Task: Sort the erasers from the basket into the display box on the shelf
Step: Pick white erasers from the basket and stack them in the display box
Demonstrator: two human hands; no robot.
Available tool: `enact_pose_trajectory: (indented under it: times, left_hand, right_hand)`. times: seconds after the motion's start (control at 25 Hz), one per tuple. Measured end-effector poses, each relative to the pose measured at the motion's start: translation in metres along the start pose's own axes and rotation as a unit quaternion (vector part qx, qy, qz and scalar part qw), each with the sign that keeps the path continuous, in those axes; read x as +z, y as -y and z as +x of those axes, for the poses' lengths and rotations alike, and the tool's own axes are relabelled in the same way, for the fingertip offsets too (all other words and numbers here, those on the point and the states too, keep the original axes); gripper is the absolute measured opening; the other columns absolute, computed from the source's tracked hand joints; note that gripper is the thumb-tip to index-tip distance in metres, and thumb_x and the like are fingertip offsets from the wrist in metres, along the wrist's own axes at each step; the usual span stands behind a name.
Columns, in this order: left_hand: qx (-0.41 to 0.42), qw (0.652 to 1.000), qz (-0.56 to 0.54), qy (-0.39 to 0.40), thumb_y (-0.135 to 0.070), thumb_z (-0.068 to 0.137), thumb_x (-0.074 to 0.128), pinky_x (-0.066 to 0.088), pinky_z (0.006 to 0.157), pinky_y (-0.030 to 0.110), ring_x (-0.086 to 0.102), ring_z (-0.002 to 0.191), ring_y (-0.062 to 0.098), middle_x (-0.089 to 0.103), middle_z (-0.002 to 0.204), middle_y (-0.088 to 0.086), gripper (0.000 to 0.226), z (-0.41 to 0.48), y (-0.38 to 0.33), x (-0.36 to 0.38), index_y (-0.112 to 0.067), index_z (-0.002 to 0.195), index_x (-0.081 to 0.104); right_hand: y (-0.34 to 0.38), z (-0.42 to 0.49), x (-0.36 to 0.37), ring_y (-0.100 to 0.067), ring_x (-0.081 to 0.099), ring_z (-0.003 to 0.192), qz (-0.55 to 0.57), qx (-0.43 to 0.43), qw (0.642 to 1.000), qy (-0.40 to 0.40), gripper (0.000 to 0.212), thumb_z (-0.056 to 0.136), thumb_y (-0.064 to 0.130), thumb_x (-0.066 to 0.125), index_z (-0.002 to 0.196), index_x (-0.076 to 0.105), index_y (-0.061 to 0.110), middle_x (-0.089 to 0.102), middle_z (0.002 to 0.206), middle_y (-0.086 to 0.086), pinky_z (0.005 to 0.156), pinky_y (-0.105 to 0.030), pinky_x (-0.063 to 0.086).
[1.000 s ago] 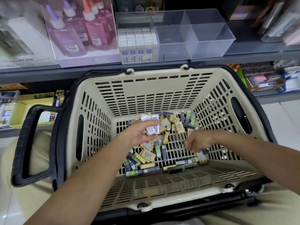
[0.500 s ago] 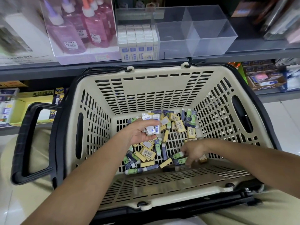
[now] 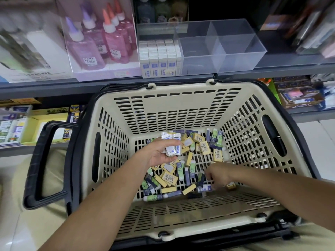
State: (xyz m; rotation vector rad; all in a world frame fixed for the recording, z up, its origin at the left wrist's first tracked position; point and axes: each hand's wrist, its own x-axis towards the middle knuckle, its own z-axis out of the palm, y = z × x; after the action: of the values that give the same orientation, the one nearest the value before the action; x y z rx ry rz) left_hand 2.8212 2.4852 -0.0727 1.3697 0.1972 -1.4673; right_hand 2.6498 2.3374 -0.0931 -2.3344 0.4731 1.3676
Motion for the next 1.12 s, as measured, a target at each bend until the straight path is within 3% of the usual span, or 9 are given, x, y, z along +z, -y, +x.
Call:
enact_pose_trajectory:
  times: [0.16,0.28,0.36,0.44,0.68,0.8,0.96,1.04,1.12]
  left_hand:
    - [0.012,1.0,0.004,-0.005,-0.009,0.073,0.077,0.057,0.062,0.03,0.064,0.076,0.018,0.067,0.089,0.006,0.022,-0.002,-0.002,-0.001,-0.014,0.091,0.065]
    - [0.015,1.0,0.008,-0.002,-0.011,0.074,0.076,0.056,0.06,0.029,0.065,0.071,0.016,0.069,0.082,0.004,0.02,-0.003,-0.003,-0.003,-0.015,0.09,0.065]
    - [0.017,1.0,0.006,-0.004,-0.011,0.074,0.076,0.056,0.061,0.028,0.066,0.067,0.014,0.071,0.074,0.001,0.019,-0.003,-0.004,-0.004,-0.016,0.088,0.066]
    - [0.019,1.0,0.01,-0.004,-0.011,0.074,0.076,0.057,0.062,0.029,0.067,0.066,0.013,0.072,0.071,0.0,0.019,-0.004,-0.005,-0.004,-0.016,0.088,0.066]
    - [0.023,1.0,0.006,0.004,-0.009,0.073,0.076,0.055,0.064,0.031,0.065,0.07,0.015,0.071,0.072,0.001,0.02,-0.01,-0.009,-0.001,-0.015,0.089,0.065]
    - [0.031,0.998,0.046,-0.015,-0.007,0.073,0.076,0.057,0.072,0.034,0.061,0.077,0.016,0.066,0.083,0.003,0.024,-0.016,-0.02,0.004,-0.014,0.092,0.063]
    - [0.057,0.984,0.17,-0.002,-0.006,0.072,0.076,0.057,0.064,0.032,0.064,0.076,0.016,0.067,0.082,0.003,0.028,-0.036,-0.053,0.018,-0.016,0.093,0.061]
    - [0.095,0.98,0.175,0.006,-0.006,0.072,0.076,0.056,0.059,0.029,0.066,0.073,0.015,0.069,0.078,0.002,0.028,-0.051,-0.075,0.019,-0.017,0.093,0.062]
    - [0.132,0.978,0.159,0.01,-0.004,0.072,0.076,0.057,0.061,0.029,0.066,0.07,0.013,0.07,0.072,0.0,0.026,-0.068,-0.097,0.016,-0.018,0.091,0.063]
  right_hand:
    - [0.002,0.002,0.006,-0.019,0.057,0.106,0.003,-0.019,0.999,0.039,0.027,0.083,0.015,0.067,0.109,0.067,0.009,0.063,0.117,-0.004,0.083,-0.026,0.044]
    - [0.003,0.004,0.005,-0.021,0.054,0.105,-0.02,-0.004,1.0,0.012,0.038,0.081,0.017,0.07,0.116,0.06,0.01,0.058,0.12,-0.003,0.077,-0.025,0.043]
    - [-0.003,0.007,0.006,-0.023,0.058,0.104,0.0,0.003,0.999,0.038,0.035,0.08,0.015,0.07,0.114,0.061,0.01,0.06,0.12,-0.006,0.074,-0.024,0.044]
    - [-0.005,0.008,0.006,-0.021,0.059,0.09,0.023,0.005,0.998,0.064,0.026,0.081,0.012,0.068,0.107,0.063,0.009,0.065,0.113,-0.009,0.065,-0.022,0.044]
    - [0.002,-0.002,-0.003,-0.008,0.055,0.071,0.085,-0.028,0.994,0.064,0.013,0.081,0.01,0.068,0.084,0.06,0.02,0.058,0.08,0.008,0.058,-0.017,0.045]
    - [0.008,-0.016,-0.03,-0.004,0.057,0.078,0.121,-0.068,0.99,-0.002,0.014,0.086,0.011,0.063,0.099,0.067,0.013,0.059,0.085,0.011,0.067,-0.014,0.046]
    - [0.009,-0.048,-0.078,-0.004,0.063,0.074,0.27,-0.127,0.949,-0.098,0.01,0.09,0.01,0.057,0.098,0.064,0.014,0.063,0.092,0.002,0.066,-0.015,0.05]
    - [0.012,-0.063,-0.094,-0.01,0.07,0.076,0.365,-0.147,0.912,-0.111,0.011,0.091,0.007,0.054,0.099,0.062,0.008,0.068,0.093,-0.002,0.065,-0.019,0.055]
    - [0.016,-0.076,-0.109,-0.011,0.07,0.072,0.406,-0.185,0.885,-0.134,0.011,0.091,0.005,0.054,0.098,0.062,0.006,0.072,0.085,-0.002,0.055,-0.019,0.05]
